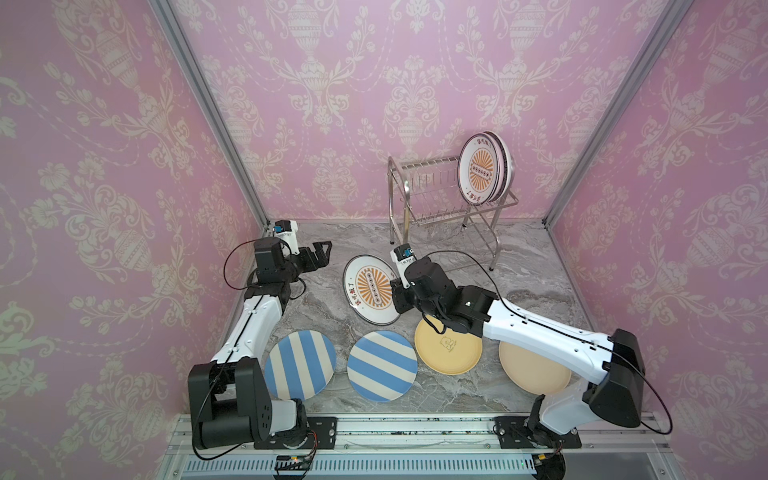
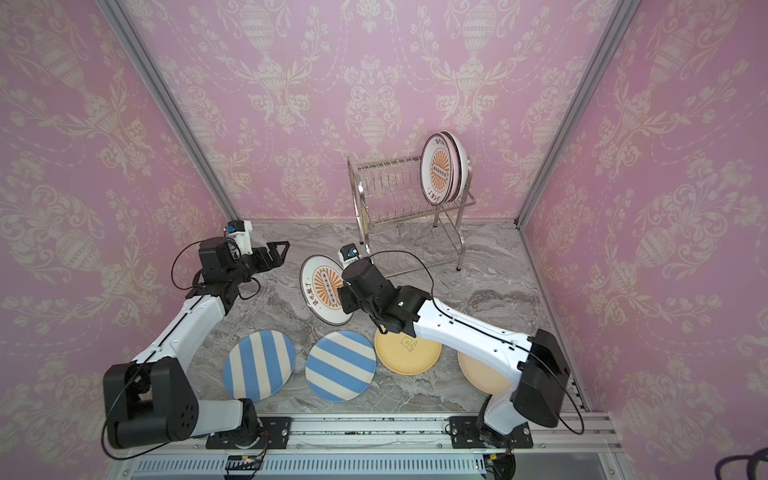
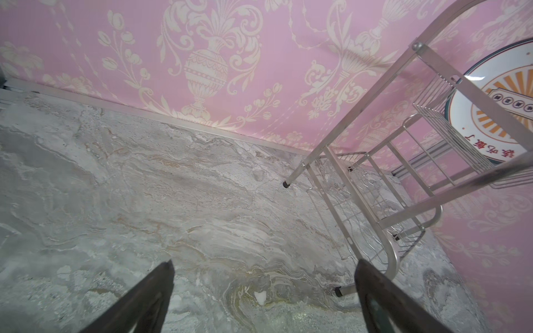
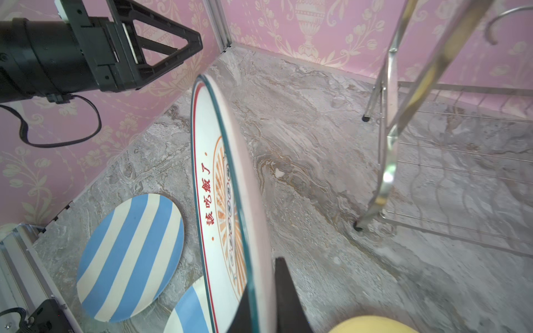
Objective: Load the plates into the dish rack
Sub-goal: 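Carry the small sunburst plate upright with the right gripper to the rack, then lower the small sunburst plate into the rack slot nearer the robot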
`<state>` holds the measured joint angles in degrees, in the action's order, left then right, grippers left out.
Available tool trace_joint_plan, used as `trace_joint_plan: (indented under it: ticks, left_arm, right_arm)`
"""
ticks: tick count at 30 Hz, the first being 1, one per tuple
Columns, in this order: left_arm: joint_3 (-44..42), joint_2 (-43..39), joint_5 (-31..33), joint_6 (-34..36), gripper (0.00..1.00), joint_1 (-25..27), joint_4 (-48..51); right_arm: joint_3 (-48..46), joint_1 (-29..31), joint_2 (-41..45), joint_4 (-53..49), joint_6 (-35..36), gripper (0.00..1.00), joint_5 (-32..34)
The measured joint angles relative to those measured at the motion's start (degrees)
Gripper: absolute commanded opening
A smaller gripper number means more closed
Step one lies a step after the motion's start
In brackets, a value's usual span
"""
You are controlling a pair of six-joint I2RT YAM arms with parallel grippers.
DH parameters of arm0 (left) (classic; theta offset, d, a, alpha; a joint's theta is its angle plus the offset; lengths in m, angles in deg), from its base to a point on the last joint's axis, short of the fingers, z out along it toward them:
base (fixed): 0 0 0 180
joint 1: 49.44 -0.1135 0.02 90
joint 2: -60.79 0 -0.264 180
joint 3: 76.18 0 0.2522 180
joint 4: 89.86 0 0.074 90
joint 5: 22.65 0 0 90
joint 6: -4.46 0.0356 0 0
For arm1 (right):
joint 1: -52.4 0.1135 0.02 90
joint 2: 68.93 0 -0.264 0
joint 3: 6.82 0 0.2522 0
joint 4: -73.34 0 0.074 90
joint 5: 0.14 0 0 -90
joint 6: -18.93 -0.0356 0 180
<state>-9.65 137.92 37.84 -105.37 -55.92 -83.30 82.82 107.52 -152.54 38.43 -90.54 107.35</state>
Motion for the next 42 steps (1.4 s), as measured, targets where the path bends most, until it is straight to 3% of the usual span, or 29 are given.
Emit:
trace_joint_plan:
  ticks: [10,14,20,26,35,42]
  left_arm:
    - [-1.4,1.5,-2.1,-1.7,0.99,7.6,-2.2]
    - [-1.3,1.7,-2.9,-2.2,0.99,9.4,-2.4]
    - [-1.3,2.6,-5.6,-3.2,0.99,11.3,-3.1]
    - [-1.3,2.7,-7.8,-5.6,0.99,15.1,-6.9]
    - [-0.5,2.3,-7.8,-6.2,0.99,18.2,-3.6]
    - [-0.2,-1.2,-7.6,-6.1,0.99,18.3,-0.3]
  right_arm:
    - [5.3,-3.6,18.8,-24.8,2.5,0.0,18.1]
    - [9.6,-5.8,22.6,-26.1,6.6,0.0,25.5]
    - [14.8,-11.1,20.9,-19.9,16.2,0.0,30.4]
    - [19.6,-18.4,14.0,-10.1,23.7,0.0,27.3]
    - [37.7,-28.8,-3.1,-8.5,24.6,0.0,19.0]
    - [48.7,-31.4,-15.1,-9.4,24.4,0.0,13.7]
